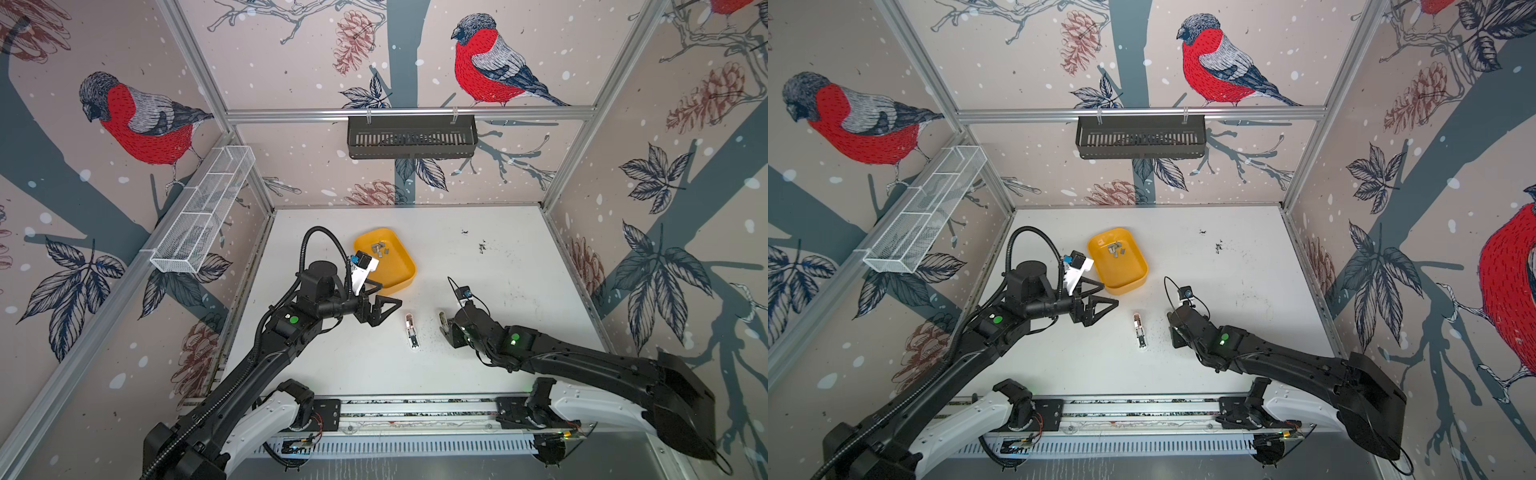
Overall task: Load the staples into the stapler
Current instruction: 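Open the right gripper and lift it off the cream stapler, then move the left gripper over the yellow tray while the right gripper withdraws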
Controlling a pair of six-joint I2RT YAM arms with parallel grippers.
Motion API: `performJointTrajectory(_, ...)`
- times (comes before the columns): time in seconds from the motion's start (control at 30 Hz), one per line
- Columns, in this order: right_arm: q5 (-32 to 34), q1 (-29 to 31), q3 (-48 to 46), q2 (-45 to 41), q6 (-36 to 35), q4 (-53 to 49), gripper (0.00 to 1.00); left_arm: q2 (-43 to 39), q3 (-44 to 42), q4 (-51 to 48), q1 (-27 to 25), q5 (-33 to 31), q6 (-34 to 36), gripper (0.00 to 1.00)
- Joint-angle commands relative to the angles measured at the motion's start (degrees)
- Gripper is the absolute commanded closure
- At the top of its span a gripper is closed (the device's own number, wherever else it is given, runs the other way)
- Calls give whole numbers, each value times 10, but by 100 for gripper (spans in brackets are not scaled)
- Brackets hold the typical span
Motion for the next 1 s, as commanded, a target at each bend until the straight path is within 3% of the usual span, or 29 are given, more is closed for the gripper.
performJointTrajectory(0.0, 15, 0, -3, -15, -10, 33, 73, 5, 0, 8, 1, -13, -4, 2)
performJointTrajectory(0.27, 28, -2, -5, -47, -34, 68, 56, 26, 1, 10, 1, -35, -9, 2)
performJointTrajectory(0.37, 25, -7, -5, -53, -43, 76, 43, 32, 2, 16, 1, -45, -12, 2)
performJointTrajectory(0.5, 13, -11, -9, -64, -53, 94, 14, 41, 4, 16, 1, -65, -17, 2)
performJointTrajectory(0.6, 12, -12, -12, -75, -54, 104, 0, 49, 4, 10, 1, -117, -33, 3)
performJointTrajectory(0.97, 17, -12, -11, -116, -74, 95, 0, 124, 28, 10, 2, -246, -105, 5)
